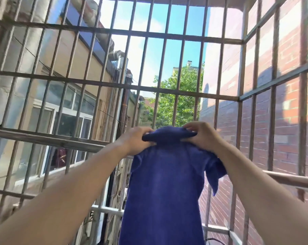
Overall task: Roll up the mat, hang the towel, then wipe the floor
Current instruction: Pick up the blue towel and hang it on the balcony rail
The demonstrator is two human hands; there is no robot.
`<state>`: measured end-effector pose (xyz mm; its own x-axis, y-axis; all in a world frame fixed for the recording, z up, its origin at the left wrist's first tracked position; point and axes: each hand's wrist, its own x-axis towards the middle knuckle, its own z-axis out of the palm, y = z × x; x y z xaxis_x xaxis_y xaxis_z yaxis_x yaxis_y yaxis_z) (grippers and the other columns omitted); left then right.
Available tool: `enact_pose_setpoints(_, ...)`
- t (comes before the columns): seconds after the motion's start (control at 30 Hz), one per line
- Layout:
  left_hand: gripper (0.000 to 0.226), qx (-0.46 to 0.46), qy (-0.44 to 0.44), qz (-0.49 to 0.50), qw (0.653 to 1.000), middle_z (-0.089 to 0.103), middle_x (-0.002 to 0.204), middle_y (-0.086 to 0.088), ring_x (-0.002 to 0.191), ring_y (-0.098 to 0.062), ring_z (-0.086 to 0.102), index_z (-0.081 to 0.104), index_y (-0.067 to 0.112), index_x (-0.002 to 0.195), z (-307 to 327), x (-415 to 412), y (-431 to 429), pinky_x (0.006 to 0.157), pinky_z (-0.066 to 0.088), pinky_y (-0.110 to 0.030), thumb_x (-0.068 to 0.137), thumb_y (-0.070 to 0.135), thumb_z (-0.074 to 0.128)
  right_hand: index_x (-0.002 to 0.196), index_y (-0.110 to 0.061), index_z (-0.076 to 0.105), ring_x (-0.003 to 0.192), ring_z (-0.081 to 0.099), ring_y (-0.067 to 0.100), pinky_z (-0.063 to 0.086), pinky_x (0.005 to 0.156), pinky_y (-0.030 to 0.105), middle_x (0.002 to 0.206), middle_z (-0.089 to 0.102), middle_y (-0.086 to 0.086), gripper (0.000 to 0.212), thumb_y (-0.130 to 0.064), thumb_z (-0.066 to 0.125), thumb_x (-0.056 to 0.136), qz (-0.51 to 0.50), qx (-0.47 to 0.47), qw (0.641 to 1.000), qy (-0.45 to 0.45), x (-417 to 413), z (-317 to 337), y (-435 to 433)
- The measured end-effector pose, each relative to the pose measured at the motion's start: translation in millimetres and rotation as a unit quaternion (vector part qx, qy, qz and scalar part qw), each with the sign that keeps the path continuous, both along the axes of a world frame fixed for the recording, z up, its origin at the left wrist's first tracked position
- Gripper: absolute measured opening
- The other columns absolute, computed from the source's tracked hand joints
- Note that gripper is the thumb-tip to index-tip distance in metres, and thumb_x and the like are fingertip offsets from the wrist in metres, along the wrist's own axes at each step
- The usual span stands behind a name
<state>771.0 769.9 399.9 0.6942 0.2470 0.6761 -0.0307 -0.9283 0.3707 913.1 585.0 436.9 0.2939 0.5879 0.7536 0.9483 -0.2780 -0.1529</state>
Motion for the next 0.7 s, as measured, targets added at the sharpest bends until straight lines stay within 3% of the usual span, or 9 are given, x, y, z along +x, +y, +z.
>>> enact_pose_setpoints(0.07,0.034,0.001,0.017,0.001,1.0,0.063,0.103,0.007,0.095,-0.011,0.06,0.057,0.026,0.122,-6,2,-3,0.084,0.044,-0.026,0.089,0.036,0.06,0.098,-0.016,0.071,0.083,0.067,0.012,0.053,0.085,0.036,0.089,0.072,0.001,0.033,-0.017,0.082,0.068,0.03,-0.015,0.997,0.065,6,-11,-3)
enact_pose_setpoints(0.17,0.029,0.004,-0.007,-0.061,0.998,0.064,0.103,0.012,0.09,-0.005,0.061,0.061,0.032,0.117,-9,3,-18,0.085,0.049,-0.028,0.091,0.041,0.054,0.095,-0.023,0.07,0.081,0.068,0.006,0.054,0.085,0.032,0.085,0.072,-0.009,0.031,-0.026,0.082,0.066,0.061,-0.008,0.99,0.124,4,-12,-14)
enact_pose_setpoints(0.27,0.032,0.07,0.052,-0.056,0.995,0.065,0.091,0.02,0.086,-0.003,0.06,0.065,0.041,0.108,-20,6,-30,0.08,0.051,-0.029,0.085,0.059,0.052,0.086,-0.029,0.072,0.08,0.065,0.002,0.053,0.082,0.032,0.082,0.071,-0.013,0.022,-0.042,0.076,0.069,0.037,-0.05,0.993,0.097,-6,-16,-26)
enact_pose_setpoints(0.37,0.037,0.124,0.017,-0.007,0.992,0.068,0.09,0.019,0.085,-0.005,0.061,0.064,0.046,0.105,-31,8,-25,0.078,0.051,-0.035,0.079,0.069,0.049,0.081,-0.028,0.074,0.079,0.064,0.004,0.053,0.075,0.028,0.08,0.071,-0.013,0.03,-0.056,0.065,0.073,0.0,-0.077,0.993,0.088,-19,-27,-43)
enact_pose_setpoints(0.43,0.034,0.099,-0.024,-0.028,0.994,0.069,0.087,0.019,0.083,-0.004,0.062,0.066,0.046,0.101,-36,9,-23,0.077,0.052,-0.036,0.078,0.067,0.053,0.086,-0.027,0.073,0.079,0.064,0.005,0.05,0.071,0.024,0.082,0.071,-0.011,0.026,-0.05,0.068,0.074,0.001,-0.101,0.991,0.085,-25,-36,-51)
enact_pose_setpoints(0.53,0.015,0.056,-0.082,-0.055,0.994,0.069,0.081,0.02,0.077,-0.004,0.063,0.071,0.04,0.093,-37,11,-25,0.075,0.053,-0.035,0.082,0.047,0.064,0.088,-0.025,0.072,0.074,0.062,0.009,0.046,0.065,0.018,0.082,0.07,-0.007,0.012,-0.027,0.073,0.077,0.019,-0.096,0.994,0.056,-28,-40,-57)
enact_pose_setpoints(0.63,0.011,0.015,-0.159,-0.076,0.984,0.07,0.084,0.016,0.079,-0.006,0.065,0.072,0.033,0.094,-34,8,-23,0.076,0.053,-0.033,0.086,0.031,0.065,0.088,-0.022,0.072,0.073,0.063,0.01,0.044,0.065,0.016,0.081,0.07,-0.006,0.016,-0.013,0.073,0.075,0.027,-0.05,0.998,0.025,-24,-30,-56)
enact_pose_setpoints(0.7,0.011,-0.01,-0.216,-0.074,0.973,0.071,0.085,0.015,0.079,-0.005,0.064,0.072,0.03,0.094,-30,2,-23,0.076,0.052,-0.026,0.087,0.028,0.064,0.089,-0.029,0.07,0.076,0.063,0.01,0.045,0.068,0.017,0.081,0.069,-0.008,0.024,-0.011,0.075,0.073,0.02,0.01,1.0,-0.003,-19,-19,-50)
